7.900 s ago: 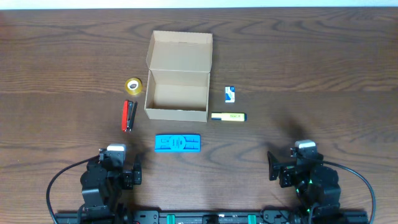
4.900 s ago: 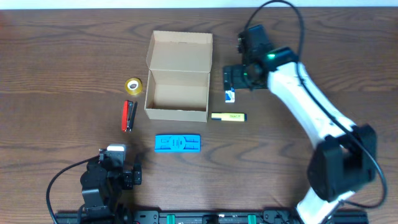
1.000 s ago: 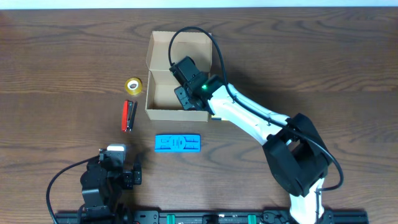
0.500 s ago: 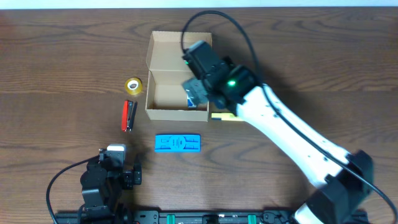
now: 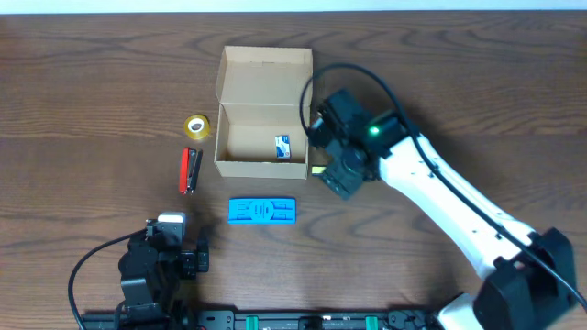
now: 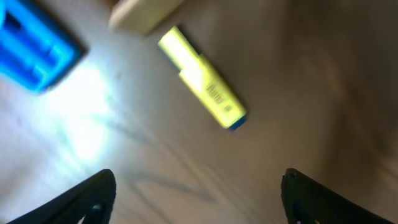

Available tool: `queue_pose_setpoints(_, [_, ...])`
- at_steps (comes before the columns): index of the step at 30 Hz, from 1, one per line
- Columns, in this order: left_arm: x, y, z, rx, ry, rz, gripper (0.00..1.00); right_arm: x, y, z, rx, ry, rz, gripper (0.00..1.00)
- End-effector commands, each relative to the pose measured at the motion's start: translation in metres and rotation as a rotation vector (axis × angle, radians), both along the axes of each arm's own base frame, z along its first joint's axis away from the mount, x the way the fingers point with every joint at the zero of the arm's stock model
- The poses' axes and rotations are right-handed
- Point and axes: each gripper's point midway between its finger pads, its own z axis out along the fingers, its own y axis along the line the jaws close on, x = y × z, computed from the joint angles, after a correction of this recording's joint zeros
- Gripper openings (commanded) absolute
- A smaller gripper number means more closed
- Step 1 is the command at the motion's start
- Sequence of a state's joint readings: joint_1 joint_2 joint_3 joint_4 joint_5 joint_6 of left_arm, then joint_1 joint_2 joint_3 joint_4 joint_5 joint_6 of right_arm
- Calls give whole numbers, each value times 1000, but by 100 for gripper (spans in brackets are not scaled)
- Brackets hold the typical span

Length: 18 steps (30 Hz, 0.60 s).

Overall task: Pack container
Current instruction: 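Move the right gripper to the yellow highlighter and grasp it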

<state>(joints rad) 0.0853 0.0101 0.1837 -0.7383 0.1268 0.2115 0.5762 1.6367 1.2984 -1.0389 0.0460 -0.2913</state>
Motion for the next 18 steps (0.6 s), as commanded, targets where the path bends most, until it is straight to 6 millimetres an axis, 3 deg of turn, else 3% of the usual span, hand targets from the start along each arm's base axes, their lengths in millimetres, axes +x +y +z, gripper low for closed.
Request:
queue_pose_setpoints(1, [-4,2,-8,12,27,3,95,-12,3,-7,84,44,121,91])
queue_pose_setpoints(5, [-4,2,-8,12,27,3,95,-4,-4,-24,101,19,112,99])
queue_pose_setpoints(18, [-4,2,-8,12,27,3,95,27,-6,-62,136,-66,79,99])
